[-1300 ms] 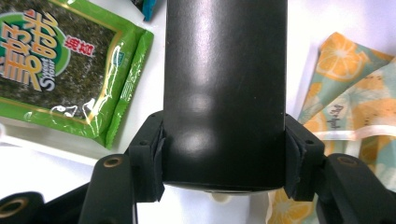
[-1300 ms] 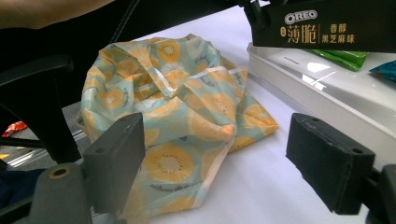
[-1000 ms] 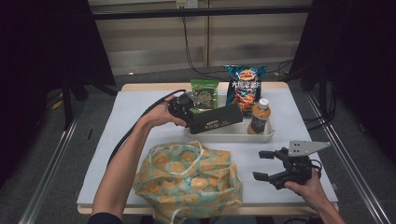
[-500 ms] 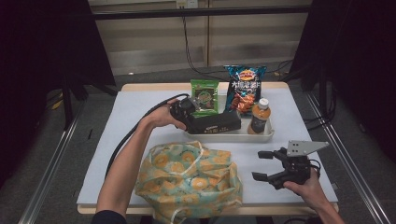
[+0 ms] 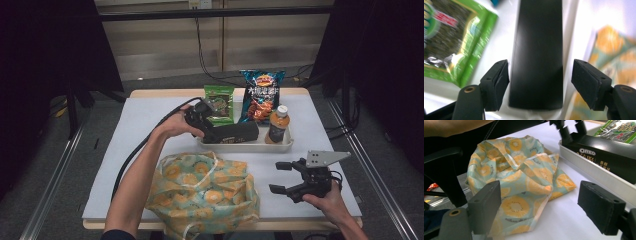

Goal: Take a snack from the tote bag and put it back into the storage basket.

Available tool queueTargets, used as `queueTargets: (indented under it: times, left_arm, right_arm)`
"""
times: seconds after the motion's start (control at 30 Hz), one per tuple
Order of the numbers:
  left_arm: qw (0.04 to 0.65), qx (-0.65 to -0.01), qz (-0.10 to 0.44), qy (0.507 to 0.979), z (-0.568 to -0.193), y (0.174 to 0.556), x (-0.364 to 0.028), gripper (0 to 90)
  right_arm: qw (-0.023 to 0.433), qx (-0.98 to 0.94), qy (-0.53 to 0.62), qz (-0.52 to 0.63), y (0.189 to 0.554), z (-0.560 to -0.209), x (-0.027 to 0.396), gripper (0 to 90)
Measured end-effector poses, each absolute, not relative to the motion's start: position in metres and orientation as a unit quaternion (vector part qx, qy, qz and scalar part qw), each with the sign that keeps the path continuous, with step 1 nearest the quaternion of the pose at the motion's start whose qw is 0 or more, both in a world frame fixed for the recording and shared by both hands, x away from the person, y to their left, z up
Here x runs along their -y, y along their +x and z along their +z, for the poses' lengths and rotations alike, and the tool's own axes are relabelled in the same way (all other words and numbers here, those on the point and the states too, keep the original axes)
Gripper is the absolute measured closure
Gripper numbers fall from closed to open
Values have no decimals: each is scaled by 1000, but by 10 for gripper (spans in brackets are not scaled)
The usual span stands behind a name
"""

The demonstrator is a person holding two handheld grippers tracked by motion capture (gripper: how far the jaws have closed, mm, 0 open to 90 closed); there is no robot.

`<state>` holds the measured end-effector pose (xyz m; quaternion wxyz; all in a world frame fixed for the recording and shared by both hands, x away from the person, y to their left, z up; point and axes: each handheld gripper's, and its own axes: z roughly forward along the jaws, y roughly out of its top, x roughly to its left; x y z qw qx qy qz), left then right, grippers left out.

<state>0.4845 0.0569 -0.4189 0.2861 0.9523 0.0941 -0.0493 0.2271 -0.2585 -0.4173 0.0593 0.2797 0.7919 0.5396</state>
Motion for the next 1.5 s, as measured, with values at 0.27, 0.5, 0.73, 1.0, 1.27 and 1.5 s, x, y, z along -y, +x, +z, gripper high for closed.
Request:
queueTargets:
  times: [0.27,0.5,0.73,1.0,1.27,1.5]
  left_arm:
    - [362,-170,-36,916,-413,490,-54,471]
    - [389,-256,-15,885,-424,498,-42,749]
    - [377,-267,-15,887,-437,501,-29,751]
    - [356,-242,-16,902,-441,496,-20,741]
    - [411,-250,-7,877,-426,488,-38,626]
    - [433,-231,13,871,-405,458,-73,453]
  right_arm:
    - [57,-794,277,537,226,-418,256,185]
    - [56,-794,276,538,226,-418,256,187]
    - [53,-794,276,539,226,-419,257,189]
    - [54,-792,279,540,225,-419,258,190]
    - [66,-784,289,545,226,-418,261,192]
    - [88,-773,311,546,228,-420,267,193]
